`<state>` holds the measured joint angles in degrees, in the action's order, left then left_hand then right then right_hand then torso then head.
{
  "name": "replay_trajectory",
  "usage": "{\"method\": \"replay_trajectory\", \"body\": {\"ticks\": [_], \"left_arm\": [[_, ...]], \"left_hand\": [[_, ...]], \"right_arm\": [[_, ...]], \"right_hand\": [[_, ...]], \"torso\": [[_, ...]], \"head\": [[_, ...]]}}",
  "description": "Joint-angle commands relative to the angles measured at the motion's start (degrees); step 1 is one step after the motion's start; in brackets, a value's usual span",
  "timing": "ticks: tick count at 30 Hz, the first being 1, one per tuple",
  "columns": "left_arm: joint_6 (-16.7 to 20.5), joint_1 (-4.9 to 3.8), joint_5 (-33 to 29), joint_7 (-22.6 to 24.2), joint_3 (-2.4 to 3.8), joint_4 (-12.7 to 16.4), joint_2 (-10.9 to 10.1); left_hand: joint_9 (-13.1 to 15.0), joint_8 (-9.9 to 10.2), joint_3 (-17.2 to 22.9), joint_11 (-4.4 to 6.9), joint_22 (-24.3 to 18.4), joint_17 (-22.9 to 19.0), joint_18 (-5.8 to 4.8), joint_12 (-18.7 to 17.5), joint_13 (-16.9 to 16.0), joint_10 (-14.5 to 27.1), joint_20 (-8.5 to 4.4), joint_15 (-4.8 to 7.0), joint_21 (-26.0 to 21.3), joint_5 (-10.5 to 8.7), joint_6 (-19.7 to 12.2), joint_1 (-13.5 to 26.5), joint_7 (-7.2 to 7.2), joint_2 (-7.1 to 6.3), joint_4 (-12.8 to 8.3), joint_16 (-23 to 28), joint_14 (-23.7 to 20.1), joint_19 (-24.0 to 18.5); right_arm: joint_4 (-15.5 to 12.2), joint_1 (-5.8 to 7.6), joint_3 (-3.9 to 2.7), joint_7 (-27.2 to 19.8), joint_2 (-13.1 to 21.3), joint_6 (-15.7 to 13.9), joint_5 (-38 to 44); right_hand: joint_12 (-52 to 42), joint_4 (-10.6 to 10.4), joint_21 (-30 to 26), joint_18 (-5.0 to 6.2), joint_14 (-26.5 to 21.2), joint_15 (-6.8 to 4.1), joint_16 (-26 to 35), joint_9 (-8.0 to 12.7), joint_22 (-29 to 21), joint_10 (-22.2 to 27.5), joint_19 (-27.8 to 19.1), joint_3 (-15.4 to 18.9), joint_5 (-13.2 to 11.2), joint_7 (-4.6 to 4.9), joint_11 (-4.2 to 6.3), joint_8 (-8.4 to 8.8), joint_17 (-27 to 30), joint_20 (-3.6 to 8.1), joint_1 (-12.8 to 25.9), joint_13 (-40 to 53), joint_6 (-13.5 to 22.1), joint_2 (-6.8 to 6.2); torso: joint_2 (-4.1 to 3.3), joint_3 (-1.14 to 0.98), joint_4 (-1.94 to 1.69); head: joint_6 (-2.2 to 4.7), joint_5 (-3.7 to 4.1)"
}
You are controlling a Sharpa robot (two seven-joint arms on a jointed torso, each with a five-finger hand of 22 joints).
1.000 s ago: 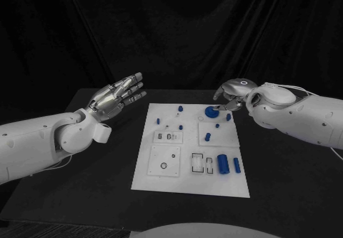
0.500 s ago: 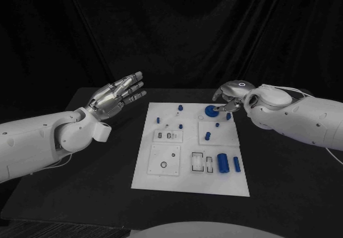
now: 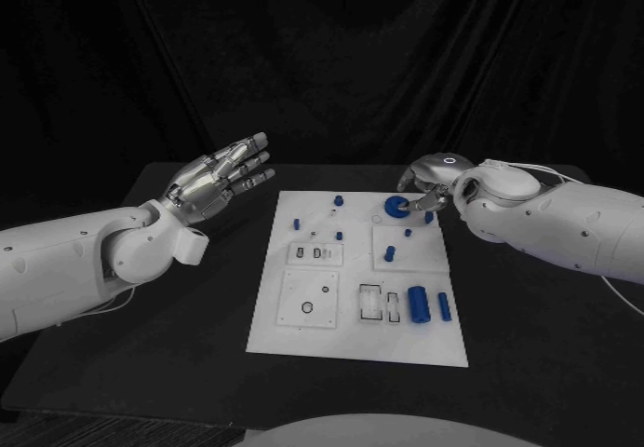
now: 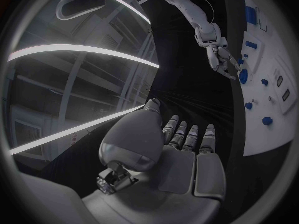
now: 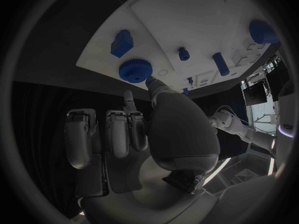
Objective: Assemble the parts on the task board
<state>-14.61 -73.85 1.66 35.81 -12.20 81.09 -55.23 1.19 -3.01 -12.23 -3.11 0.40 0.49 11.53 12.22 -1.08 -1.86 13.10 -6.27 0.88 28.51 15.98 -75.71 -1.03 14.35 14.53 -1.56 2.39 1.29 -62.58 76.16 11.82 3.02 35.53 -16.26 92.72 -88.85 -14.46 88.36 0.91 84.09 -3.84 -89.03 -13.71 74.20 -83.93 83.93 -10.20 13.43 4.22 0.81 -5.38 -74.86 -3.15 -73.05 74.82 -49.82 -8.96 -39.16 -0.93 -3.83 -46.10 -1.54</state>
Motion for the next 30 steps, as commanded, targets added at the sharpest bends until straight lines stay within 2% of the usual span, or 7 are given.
{"method": "replay_trajectory", "body": {"ticks": [1, 26, 30], "left_arm": [[-0.86, -0.06, 0.11, 0.61, 0.05, 0.04, -0.03], [-1.04, -0.03, 0.11, 0.69, 0.05, -0.15, -0.03], [-1.04, -0.03, 0.11, 0.69, 0.05, -0.15, -0.05]], "left_hand": [[0.99, -1.02, 0.4, -0.59, 0.47, 0.61, -1.24, 1.33, -0.79, -0.23, 0.13, -0.73, 0.85, 1.13, 0.01, -0.68, 0.27, 0.08, -0.32, -1.08, 0.14, 0.72], [0.99, -1.02, 0.4, -0.64, 0.48, 0.61, -1.25, 1.33, -0.79, -0.23, 0.17, -0.78, 0.86, 1.18, 0.0, -0.7, 0.29, 0.05, -0.36, -1.09, 0.14, 0.73], [0.98, -1.01, 0.42, -0.68, 0.48, 0.61, -1.26, 1.34, -0.79, -0.23, 0.2, -0.82, 0.87, 1.22, -0.03, -0.71, 0.31, 0.04, -0.4, -1.1, 0.16, 0.74]], "right_arm": [[0.48, -0.28, -0.03, 0.92, -0.24, 0.89, 0.05], [2.84, -1.38, -0.04, 0.21, -1.97, 2.4, 0.05], [3.1, -1.72, -0.04, 0.08, -2.2, 2.54, 0.05]], "right_hand": [[-1.15, -0.21, 1.64, -0.91, 5.91, 0.14, -0.97, -0.94, 15.8, -6.07, 6.07, -0.45, -0.82, 0.04, -0.05, -0.01, -15.14, 0.42, -0.75, 15.18, 0.69, 0.25], [-1.15, -0.82, 1.64, -0.91, 5.91, 0.41, -0.97, -1.26, 15.8, -6.07, 6.07, -0.23, -1.86, 0.33, -0.35, -0.5, -15.14, 0.18, -0.34, 15.18, -0.15, 0.73], [-1.15, -0.17, 1.64, -0.91, 5.91, 0.47, -0.97, -1.42, 15.8, -6.07, 6.07, -0.63, 0.11, 0.36, -0.38, -0.77, -15.14, 0.08, -1.14, 15.18, -0.72, 1.24]], "torso": [[-0.01, 0.02, 0.01], [-0.03, -0.01, 0.02], [-0.02, -0.02, 0.01]], "head": [[-0.07, -0.12], [-0.59, -0.23], [-0.68, -0.32]]}}
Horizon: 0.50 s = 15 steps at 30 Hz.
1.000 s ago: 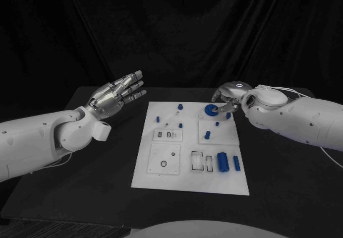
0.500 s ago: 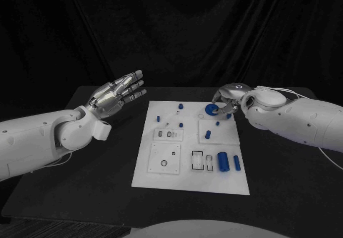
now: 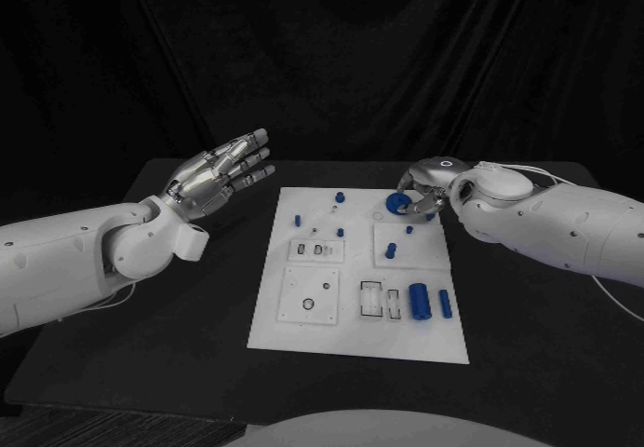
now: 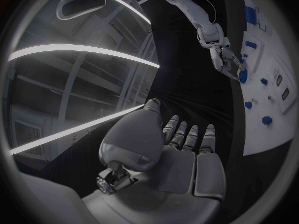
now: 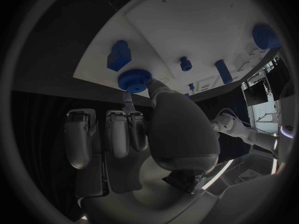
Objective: Assemble the parts on the task board
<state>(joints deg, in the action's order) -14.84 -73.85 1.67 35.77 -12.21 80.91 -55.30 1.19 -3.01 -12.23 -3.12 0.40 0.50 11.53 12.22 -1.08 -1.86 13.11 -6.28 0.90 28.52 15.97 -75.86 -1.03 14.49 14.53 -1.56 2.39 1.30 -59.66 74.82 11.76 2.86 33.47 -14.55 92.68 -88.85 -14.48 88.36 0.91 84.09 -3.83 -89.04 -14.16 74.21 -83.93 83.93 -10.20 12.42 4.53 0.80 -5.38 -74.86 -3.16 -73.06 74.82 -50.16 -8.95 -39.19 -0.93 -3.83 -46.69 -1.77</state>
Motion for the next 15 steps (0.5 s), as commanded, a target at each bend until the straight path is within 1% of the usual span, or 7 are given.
{"method": "replay_trajectory", "body": {"ticks": [1, 2, 4, 5, 10, 12, 15], "left_arm": [[-0.82, -0.03, 0.1, 0.72, 0.05, 0.03, 0.01], [-0.82, -0.03, 0.1, 0.71, 0.05, 0.03, -0.01], [-0.81, -0.03, 0.1, 0.7, 0.05, 0.04, -0.06], [-0.81, -0.03, 0.1, 0.7, 0.05, 0.05, -0.08], [-0.83, -0.03, 0.1, 0.68, 0.05, 0.03, -0.11], [-0.86, -0.03, 0.1, 0.66, 0.05, 0.03, -0.11], [-0.92, -0.03, 0.1, 0.6, 0.05, 0.02, -0.08]], "left_hand": [[0.98, -1.01, 0.42, -0.67, 0.48, 0.61, -1.25, 1.33, -0.79, -0.23, 0.19, -0.81, 0.84, 1.22, -0.02, -0.57, 0.31, -0.11, -0.39, -1.1, 0.16, 0.73], [0.98, -1.01, 0.42, -0.67, 0.48, 0.61, -1.25, 1.33, -0.79, -0.23, 0.19, -0.81, 0.84, 1.22, -0.02, -0.57, 0.31, -0.11, -0.39, -1.1, 0.16, 0.73], [0.98, -1.01, 0.42, -0.67, 0.48, 0.61, -1.25, 1.33, -0.79, -0.23, 0.19, -0.81, 0.84, 1.22, -0.02, -0.57, 0.31, -0.11, -0.39, -1.1, 0.16, 0.73], [0.98, -1.01, 0.42, -0.67, 0.48, 0.61, -1.25, 1.33, -0.79, -0.23, 0.19, -0.81, 0.84, 1.22, -0.02, -0.57, 0.31, -0.11, -0.39, -1.1, 0.16, 0.73], [0.98, -1.01, 0.42, -0.67, 0.48, 0.61, -1.25, 1.33, -0.79, -0.23, 0.19, -0.81, 0.84, 1.22, -0.02, -0.57, 0.31, -0.11, -0.39, -1.1, 0.16, 0.73], [0.98, -1.01, 0.42, -0.67, 0.48, 0.61, -1.25, 1.33, -0.79, -0.23, 0.19, -0.81, 0.84, 1.22, -0.02, -0.57, 0.31, -0.11, -0.39, -1.1, 0.16, 0.73], [0.98, -1.01, 0.42, -0.67, 0.48, 0.61, -1.25, 1.33, -0.79, -0.23, 0.19, -0.81, 0.84, 1.22, -0.02, -0.57, 0.31, -0.11, -0.39, -1.1, 0.16, 0.73]], "right_arm": [[0.22, -0.42, 0.02, 0.2, -0.17, 0.83, 0.09], [0.29, -0.47, 0.02, 0.14, -0.22, 0.84, 0.09], [0.4, -0.54, 0.02, -0.02, -0.29, 0.79, 0.09], [0.45, -0.56, 0.02, -0.16, -0.32, 0.73, 0.09], [0.39, -0.63, 0.02, -1.12, -0.23, 0.02, 0.09], [0.21, -0.64, 0.02, -1.51, -0.11, -0.29, 0.09], [-0.12, -0.65, 0.02, -1.99, 0.1, -0.66, 0.09]], "right_hand": [[-1.15, 0.06, 1.64, -0.91, 5.91, 0.46, -0.96, -1.01, 15.79, -6.07, 6.07, -0.8, 2.26, 0.06, -0.38, -0.84, -15.14, 0.08, -1.34, 15.18, -0.56, 1.41], [-1.15, 0.45, 1.64, -0.91, 5.91, 0.47, -0.96, -1.07, 15.79, -6.07, 6.07, -1.06, 3.8, 0.08, -0.38, -0.97, -15.14, 0.06, -1.61, 15.18, -0.88, 1.67], [-1.15, 0.95, 1.64, -0.91, 5.91, 0.46, -0.96, -1.13, 15.79, -6.07, 6.07, -1.45, 5.69, 0.07, -0.38, -1.08, -15.14, 0.07, -1.99, 15.18, -1.22, 1.95], [-1.15, 1.55, 1.64, -0.91, 5.91, 0.46, -0.96, -1.13, 15.79, -6.07, 6.07, -2.05, 8.25, 0.09, -0.38, -1.1, -15.14, 0.08, -2.44, 15.18, -1.45, 2.24], [-1.15, 3.28, 1.64, -0.91, 5.91, 0.41, -0.96, -1.3, 15.79, -6.07, 6.07, -4.06, 13.71, 0.04, -0.29, -1.55, -15.14, 0.12, -3.27, 15.18, -3.01, 2.88], [-1.15, 4.13, 1.64, -0.91, 5.91, 0.35, -0.96, -1.49, 15.79, -6.07, 6.07, -4.92, 14.64, -0.05, -0.24, -1.9, -15.14, 0.14, -3.81, 15.18, -3.88, 3.17], [-1.15, 4.44, 1.62, -0.91, 5.91, 0.34, -0.96, -1.6, 15.79, -6.07, 6.05, -5.17, 14.66, -0.06, -0.23, -2.07, -15.14, 0.15, -3.94, 15.18, -4.25, 3.22]], "torso": [[0.01, -0.02, 0.02], [0.01, -0.02, 0.01], [0.0, -0.02, 0.03], [0.01, 0.0, 0.03], [0.0, 0.01, 0.0], [0.0, 0.0, -0.01], [0.03, -0.01, 0.01]], "head": [[-0.1, -0.09], [-0.14, -0.13], [-0.21, -0.19], [-0.23, -0.2], [-0.25, -0.18], [-0.27, -0.19], [-0.33, -0.19]]}}
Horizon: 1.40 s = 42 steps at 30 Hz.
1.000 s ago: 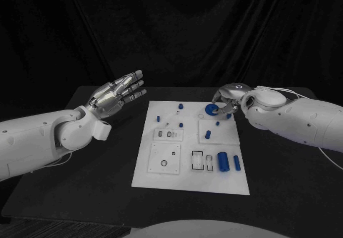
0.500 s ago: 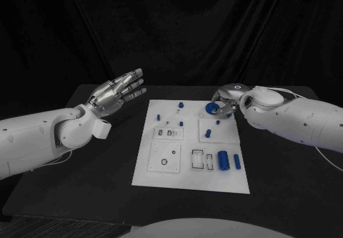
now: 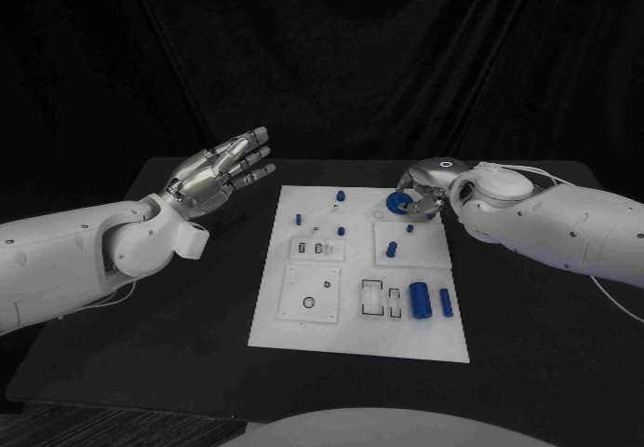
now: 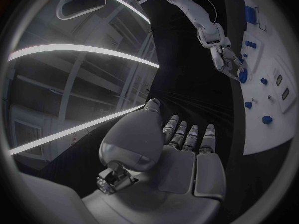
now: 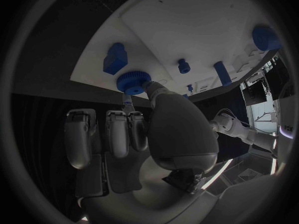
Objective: Assemble the parts on the task board
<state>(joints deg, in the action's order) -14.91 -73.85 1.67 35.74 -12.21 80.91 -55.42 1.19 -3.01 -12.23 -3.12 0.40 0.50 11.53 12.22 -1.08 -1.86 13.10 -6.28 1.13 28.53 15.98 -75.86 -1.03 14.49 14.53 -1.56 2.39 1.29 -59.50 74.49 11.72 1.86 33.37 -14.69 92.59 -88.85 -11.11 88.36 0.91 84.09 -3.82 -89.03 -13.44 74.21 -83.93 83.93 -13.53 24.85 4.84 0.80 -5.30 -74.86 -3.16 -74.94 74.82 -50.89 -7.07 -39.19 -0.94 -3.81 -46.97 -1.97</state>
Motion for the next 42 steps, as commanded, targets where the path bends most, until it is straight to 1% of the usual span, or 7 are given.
{"method": "replay_trajectory", "body": {"ticks": [1, 7, 15, 25, 34, 39, 42], "left_arm": [[-0.87, -0.03, 0.11, 0.61, 0.05, 0.02, 0.05], [-0.95, -0.02, 0.11, 0.54, 0.05, 0.01, 0.07], [-0.92, -0.02, 0.11, 0.46, 0.05, 0.01, -0.03], [-1.01, -0.01, 0.11, 0.2, 0.05, -0.11, 0.02], [-1.06, -0.01, 0.11, -0.2, 0.05, -0.1, 0.2], [-0.94, -0.01, 0.11, -0.34, 0.05, -0.03, 0.23], [-0.9, -0.01, 0.11, -0.43, 0.05, 0.09, 0.21]], "left_hand": [[0.98, -1.01, 0.42, -0.67, 0.48, 0.61, -1.25, 1.33, -0.79, -0.23, 0.19, -0.81, 0.62, 1.21, -0.03, -0.57, 0.31, -0.11, -0.39, -1.1, 0.16, 0.74], [0.98, -1.01, 0.47, -0.75, 0.49, 0.61, -1.26, 1.36, -0.79, -0.24, 0.24, -0.87, 0.64, 1.33, -0.03, -0.62, 0.32, -0.09, -0.46, -1.13, 0.18, 0.77], [0.98, -1.01, 0.51, -0.77, 0.49, 0.62, -1.27, 1.35, -0.79, -0.24, 0.26, -0.88, 0.65, 1.42, -0.03, -0.66, 0.31, -0.07, -0.51, -1.14, 0.19, 0.78], [0.99, -1.02, 0.59, -0.77, 0.49, 0.62, -1.28, 1.4, -0.8, -0.25, 0.3, -0.94, 0.65, 1.67, 0.02, -0.81, 0.32, -0.12, -0.7, -1.17, 0.22, 0.79], [1.0, -1.04, 0.75, -0.74, 0.49, 0.63, -1.28, 1.44, -0.8, -0.27, 0.34, -0.97, 0.67, 2.25, 0.09, -1.1, 0.3, -0.21, -1.12, -1.21, 0.26, 0.82], [1.01, -1.07, 0.94, -0.7, 0.49, 0.63, -1.29, 1.5, -0.81, -0.29, 0.35, -0.99, 0.67, 2.85, 0.17, -1.35, 0.33, -0.24, -1.5, -1.24, 0.28, 0.83], [1.02, -1.08, 0.96, -0.72, 0.5, 0.63, -1.29, 1.52, -0.81, -0.3, 0.35, -0.99, 0.68, 2.96, 0.21, -1.38, 0.34, -0.25, -1.56, -1.25, 0.29, 0.84]], "right_arm": [[-0.4, -0.31, 0.06, -1.16, 0.28, -0.65, 0.18], [-1.12, -0.31, 0.06, -2.0, 0.66, -1.51, 0.18], [-2.83, -0.19, 0.06, -2.04, 1.29, -2.62, 0.18], [-5.64, 1.54, 0.05, -1.61, -0.21, -2.31, 0.18], [-4.23, 2.13, 0.05, -2.55, -4.61, -2.08, 0.18], [-2.79, 2.17, 0.04, -3.25, -7.26, -2.17, 0.18], [-1.74, 2.13, 0.04, -3.53, -8.57, -1.52, 0.18]], "right_hand": [[-1.15, 1.51, 1.56, -0.89, 5.91, 0.33, -0.97, -2.46, 15.76, -6.07, 6.0, -2.14, 2.2, -0.37, -0.24, -2.33, -15.14, 0.17, -2.28, 15.18, -3.91, 1.41], [-1.15, 2.81, 1.43, -0.84, 5.91, 0.32, -0.97, -2.97, 15.7, -6.07, 5.89, -2.86, 1.79, -0.35, -0.25, -2.92, -15.14, 0.18, -2.85, 15.18, -5.02, 1.62], [-1.15, 4.14, 1.35, -0.81, 5.91, 0.37, -0.97, -3.58, 15.66, -6.07, 5.83, -3.02, -0.5, -0.22, -0.35, -3.29, -15.14, 0.15, -2.98, 15.18, -5.62, 1.4], [-1.15, 4.32, 1.28, -0.79, 5.91, 0.47, -0.97, -3.82, 15.63, -6.07, 5.77, -2.83, -2.46, -0.11, -0.45, -3.15, -15.14, 0.07, -2.33, 15.18, -5.42, 1.4], [-1.15, 4.36, 1.25, -0.78, 5.91, 0.48, -0.97, -3.82, 15.62, -6.07, 5.75, -2.8, -2.81, -0.1, -0.47, -3.04, -15.14, 0.05, -2.23, 15.18, -5.25, 1.41], [-1.15, 4.48, 1.25, -0.78, 5.91, 0.5, -0.97, -3.81, 15.62, -6.07, 5.75, -2.82, -3.01, -0.06, -0.49, -2.91, -15.14, 0.04, -2.25, 15.18, -5.06, 1.38], [-1.15, 4.52, 1.2, -0.76, 5.91, 0.51, -0.97, -3.79, 15.6, -6.07, 5.71, -2.84, -3.04, -0.05, -0.49, -2.85, -15.14, 0.03, -2.26, 15.18, -4.98, 1.37]], "torso": [[0.03, -0.02, 0.0], [0.02, -0.02, 0.05], [0.03, 0.01, 0.07], [0.04, 0.0, 0.03], [0.03, 0.02, 0.01], [0.02, -0.02, -0.05], [-0.03, -0.01, -0.24]], "head": [[-0.06, 0.01], [-0.11, -0.1], [-0.1, -0.24], [-0.5, -0.14], [-0.02, -0.49], [-0.06, -0.31], [-0.06, -0.04]]}}
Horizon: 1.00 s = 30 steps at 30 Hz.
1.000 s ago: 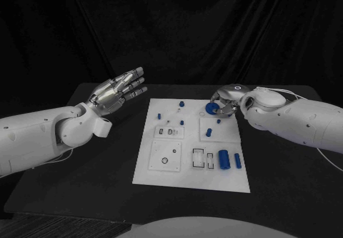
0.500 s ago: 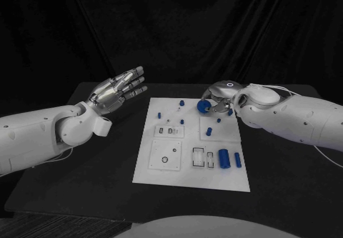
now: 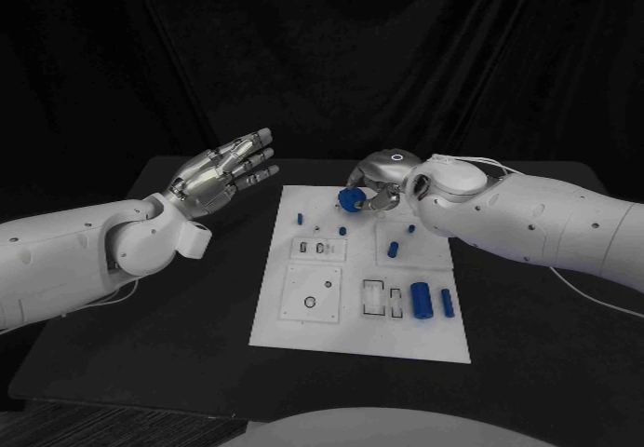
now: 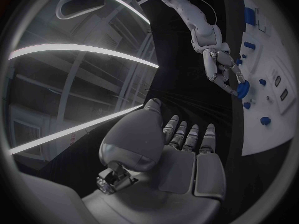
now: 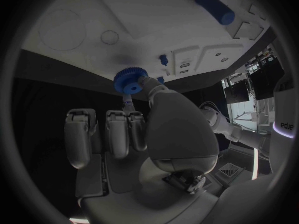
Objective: Assemble the parts on the task board
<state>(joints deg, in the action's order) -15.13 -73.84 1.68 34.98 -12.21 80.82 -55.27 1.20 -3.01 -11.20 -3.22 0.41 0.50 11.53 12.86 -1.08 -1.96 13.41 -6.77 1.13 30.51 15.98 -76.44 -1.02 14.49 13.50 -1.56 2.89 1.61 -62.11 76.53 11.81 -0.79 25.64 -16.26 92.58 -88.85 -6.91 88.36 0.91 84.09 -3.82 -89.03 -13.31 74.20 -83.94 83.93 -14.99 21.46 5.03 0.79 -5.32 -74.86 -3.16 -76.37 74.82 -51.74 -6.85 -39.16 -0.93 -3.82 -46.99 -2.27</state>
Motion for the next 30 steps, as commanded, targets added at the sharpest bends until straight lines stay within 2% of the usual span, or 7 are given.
{"method": "replay_trajectory", "body": {"ticks": [1, 7, 11, 22, 26, 30], "left_arm": [[-0.66, -0.02, 0.1, 0.31, 0.05, 0.2, 0.04], [-0.57, -0.02, 0.1, 0.18, 0.05, 0.16, 0.11], [-0.61, -0.02, 0.1, 0.15, 0.05, 0.17, 0.25], [-0.63, -0.03, 0.1, 0.04, 0.05, 0.17, 0.26], [-0.67, -0.03, 0.1, 0.02, 0.05, 0.13, 0.28], [-0.71, -0.03, 0.1, 0.02, 0.05, 0.09, 0.32]], "left_hand": [[1.02, -1.08, -0.07, -0.62, 0.5, 0.63, -1.29, 0.88, -0.81, -0.2, 0.04, -0.5, 0.68, 0.98, 0.21, -0.8, 0.34, -0.25, -0.53, -1.25, -0.2, 0.53], [1.02, -1.09, -0.03, -0.62, 0.5, 0.63, -1.29, 0.92, -0.82, -0.22, 0.05, -0.51, 0.68, 1.14, 0.24, -0.86, 0.35, -0.27, -0.62, -1.27, -0.18, 0.54], [1.02, -1.1, 0.02, -0.63, 0.5, 0.63, -1.3, 0.94, -0.82, -0.23, 0.06, -0.52, 0.69, 1.28, 0.26, -0.91, 0.36, -0.26, -0.7, -1.28, -0.17, 0.54], [1.03, -1.11, 0.11, -0.62, 0.51, 0.64, -1.29, 0.97, -0.82, -0.25, 0.08, -0.53, 0.71, 1.52, 0.27, -1.01, 0.34, -0.25, -0.86, -1.31, -0.13, 0.57], [1.03, -1.12, 0.15, -0.6, 0.5, 0.64, -1.29, 0.96, -0.82, -0.25, 0.08, -0.54, 0.7, 1.64, 0.33, -1.06, 0.31, -0.25, -0.95, -1.31, -0.14, 0.56], [1.03, -1.12, 0.2, -0.59, 0.5, 0.64, -1.29, 0.96, -0.82, -0.25, 0.08, -0.53, 0.7, 1.73, 0.32, -1.1, 0.28, -0.22, -1.01, -1.31, -0.14, 0.56]], "right_arm": [[1.12, 0.07, -0.05, -0.92, -1.11, 0.2, 0.19], [3.33, -0.29, -0.05, -1.19, -3.29, 1.42, 0.19], [4.46, -0.6, -0.05, -1.4, -4.34, 1.96, 0.19], [5.55, -1.22, -0.06, -1.71, -5.47, 3.24, 0.19], [5.72, -1.39, -0.06, -1.8, -5.58, 3.62, 0.19], [5.85, -1.5, -0.06, -1.92, -5.62, 3.57, 0.19]], "right_hand": [[-1.15, 0.32, 1.2, -0.76, 5.91, 0.51, -0.97, -3.93, 15.6, -6.06, 5.71, -1.37, 0.36, -0.23, -0.49, -2.83, -15.14, 0.03, -0.83, 15.18, -4.13, 1.15], [-1.15, 0.69, 0.83, -0.64, 5.91, 0.59, -0.97, -3.76, 15.43, -6.06, 5.4, -1.55, 0.15, -0.15, -0.56, -2.24, -15.14, -0.04, -0.92, 15.18, -3.28, 1.16], [-1.15, 0.83, 0.2, -0.43, 5.91, 0.65, -0.97, -3.66, 15.15, -6.06, 4.89, -1.61, -0.06, -0.13, -0.59, -1.9, -15.14, -0.09, -0.85, 15.18, -2.81, 1.13], [-1.15, 0.82, -0.23, -0.29, 5.91, 0.75, -0.97, -3.48, 14.97, -6.06, 4.54, -1.58, -0.98, -0.05, -0.68, -1.31, -15.14, -0.2, -0.26, 15.18, -2.11, 1.15], [-1.15, 0.93, -0.37, -0.25, 5.91, 0.8, -0.97, -2.72, 14.92, -6.06, 4.44, -1.69, -1.45, -0.01, -0.72, 0.14, -15.14, -0.27, 0.14, 15.18, -0.03, 0.97], [-1.15, 0.92, -1.45, 0.08, 5.91, 0.74, -0.97, -1.14, 14.47, -6.06, 3.59, -1.75, -3.58, -0.17, -0.53, 1.67, -15.14, -0.32, 0.77, 15.18, 3.44, 1.0]], "torso": [[-0.07, 0.0, -0.26], [-0.11, 0.07, -0.29], [-0.04, 0.01, -0.26], [-0.06, -0.02, -0.18], [-0.08, -0.04, -0.16], [-0.08, -0.07, -0.1]], "head": [[-0.02, 0.32], [-0.04, 0.72], [-0.18, 0.82], [-0.31, 0.7], [-0.31, 0.62], [-0.39, 0.58]]}}
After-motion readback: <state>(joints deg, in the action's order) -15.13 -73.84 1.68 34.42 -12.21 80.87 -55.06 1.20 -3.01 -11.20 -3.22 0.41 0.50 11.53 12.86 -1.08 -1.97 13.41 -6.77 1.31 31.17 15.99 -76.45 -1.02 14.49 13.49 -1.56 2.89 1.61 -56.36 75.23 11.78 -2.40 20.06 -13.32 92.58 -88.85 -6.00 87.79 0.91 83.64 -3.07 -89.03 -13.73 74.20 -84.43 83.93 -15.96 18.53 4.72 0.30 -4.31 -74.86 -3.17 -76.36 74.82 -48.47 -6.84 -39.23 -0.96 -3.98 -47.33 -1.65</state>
